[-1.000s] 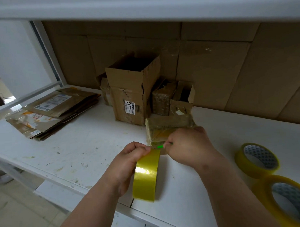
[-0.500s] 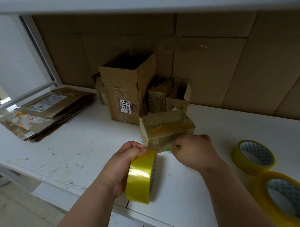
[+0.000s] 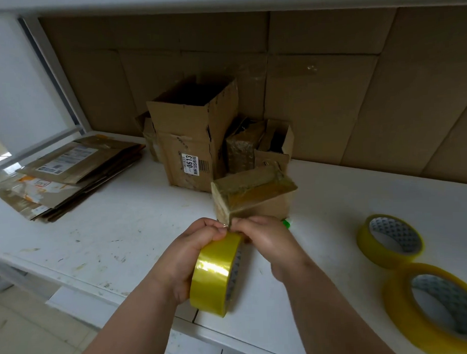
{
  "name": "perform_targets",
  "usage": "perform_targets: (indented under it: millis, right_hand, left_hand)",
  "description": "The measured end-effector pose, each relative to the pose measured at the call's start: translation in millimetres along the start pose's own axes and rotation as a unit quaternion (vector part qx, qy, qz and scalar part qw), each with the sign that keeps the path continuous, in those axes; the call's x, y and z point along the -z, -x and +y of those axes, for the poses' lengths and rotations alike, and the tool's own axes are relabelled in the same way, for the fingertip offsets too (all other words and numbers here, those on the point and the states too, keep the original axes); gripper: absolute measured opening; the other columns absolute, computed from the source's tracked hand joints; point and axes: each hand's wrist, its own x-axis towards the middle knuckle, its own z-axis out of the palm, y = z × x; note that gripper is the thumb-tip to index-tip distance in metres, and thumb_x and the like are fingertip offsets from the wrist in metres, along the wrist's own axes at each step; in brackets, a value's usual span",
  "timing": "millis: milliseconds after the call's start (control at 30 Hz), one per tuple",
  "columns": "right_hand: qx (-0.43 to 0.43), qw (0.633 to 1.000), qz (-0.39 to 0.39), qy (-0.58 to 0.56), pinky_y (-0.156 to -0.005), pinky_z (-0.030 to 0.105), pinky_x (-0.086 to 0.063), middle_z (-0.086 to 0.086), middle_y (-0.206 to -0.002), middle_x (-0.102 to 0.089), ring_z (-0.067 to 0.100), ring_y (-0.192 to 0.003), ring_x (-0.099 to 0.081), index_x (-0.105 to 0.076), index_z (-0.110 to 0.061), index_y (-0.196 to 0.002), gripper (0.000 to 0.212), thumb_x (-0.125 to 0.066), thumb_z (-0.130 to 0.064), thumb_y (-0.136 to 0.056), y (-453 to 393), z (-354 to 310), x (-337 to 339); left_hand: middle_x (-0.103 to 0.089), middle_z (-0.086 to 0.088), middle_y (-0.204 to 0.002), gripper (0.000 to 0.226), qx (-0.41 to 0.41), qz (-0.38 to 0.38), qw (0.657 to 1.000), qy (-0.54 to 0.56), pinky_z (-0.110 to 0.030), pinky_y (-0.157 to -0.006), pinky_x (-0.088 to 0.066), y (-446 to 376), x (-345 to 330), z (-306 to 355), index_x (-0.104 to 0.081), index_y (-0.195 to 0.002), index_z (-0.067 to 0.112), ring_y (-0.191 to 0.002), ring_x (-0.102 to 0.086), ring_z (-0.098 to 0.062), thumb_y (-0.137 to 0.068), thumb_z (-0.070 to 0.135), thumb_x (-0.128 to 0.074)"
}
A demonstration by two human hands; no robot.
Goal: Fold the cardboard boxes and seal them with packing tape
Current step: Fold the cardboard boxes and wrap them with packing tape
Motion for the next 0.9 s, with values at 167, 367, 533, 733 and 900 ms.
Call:
perform_targets:
  millis: [167,367,533,733,900]
  right_hand:
    - [-0.032,0.997,-0.015,-0.071,-0.057,0.024,-0.037,-0.003,-0.062,-0.059,0.011,-0.062,-0.054,-0.065,-0.018,-0.064,0.018,-0.073,-0.018,-0.081,-7.3,-2.6,-7.5]
    - [-0.045,0.998,0.0,-0.045,-0.057,0.028,-0.033,-0.004,-0.053,-0.055,0.016,-0.063,-0.05,-0.059,-0.018,-0.054,0.029,-0.072,-0.012,-0.079,-15.1,-5.1,-10.1]
    - [-0.031,0.999,0.011,-0.038,-0.064,0.031,-0.037,-0.002,-0.059,-0.056,0.02,-0.07,-0.053,-0.06,-0.018,-0.059,0.026,-0.069,-0.009,-0.082,-19.0,-2.4,-8.9]
    - [-0.014,0.998,-0.005,-0.056,-0.078,0.034,-0.042,0.002,-0.071,-0.06,0.021,-0.081,-0.055,-0.061,-0.015,-0.069,0.02,-0.068,-0.009,-0.087,-17.1,3.2,-6.2]
    - [-0.009,0.998,0.002,-0.06,-0.069,0.029,-0.038,0.0,-0.071,-0.061,0.017,-0.075,-0.054,-0.063,-0.016,-0.071,0.019,-0.068,-0.013,-0.089,-14.6,10.3,6.9]
  left_hand:
    - [-0.064,-0.013,-0.092,0.027,-0.001,-0.008,1.0,-0.006,-0.037,-0.07,-0.046,1.9,0.8,1.6,-0.066,-0.091,0.019,-0.084,-0.059,-0.03,-0.064,0.023,-0.071]
    - [-0.071,-0.003,-0.092,0.041,-0.015,0.012,0.992,-0.128,-0.035,-0.076,-0.047,2.6,2.2,4.7,-0.066,-0.099,0.017,-0.083,-0.066,-0.02,-0.067,0.04,-0.076]
    - [-0.064,0.015,-0.095,0.044,-0.197,0.178,0.911,-0.315,-0.022,-0.069,-0.045,-5.1,8.4,17.3,-0.057,-0.103,0.041,-0.079,-0.06,0.007,-0.069,0.068,-0.064]
    - [-0.044,0.011,-0.145,0.042,-0.298,0.005,0.77,-0.564,-0.001,-0.097,-0.025,-47.1,-0.3,43.3,-0.061,-0.132,0.031,-0.13,-0.042,-0.004,-0.097,0.008,-0.058]
    - [-0.044,0.008,-0.15,0.042,-0.283,-0.007,0.76,-0.586,-0.017,-0.105,-0.032,-56.2,6.1,44.4,-0.065,-0.129,0.029,-0.136,-0.04,-0.006,-0.09,0.013,-0.064]
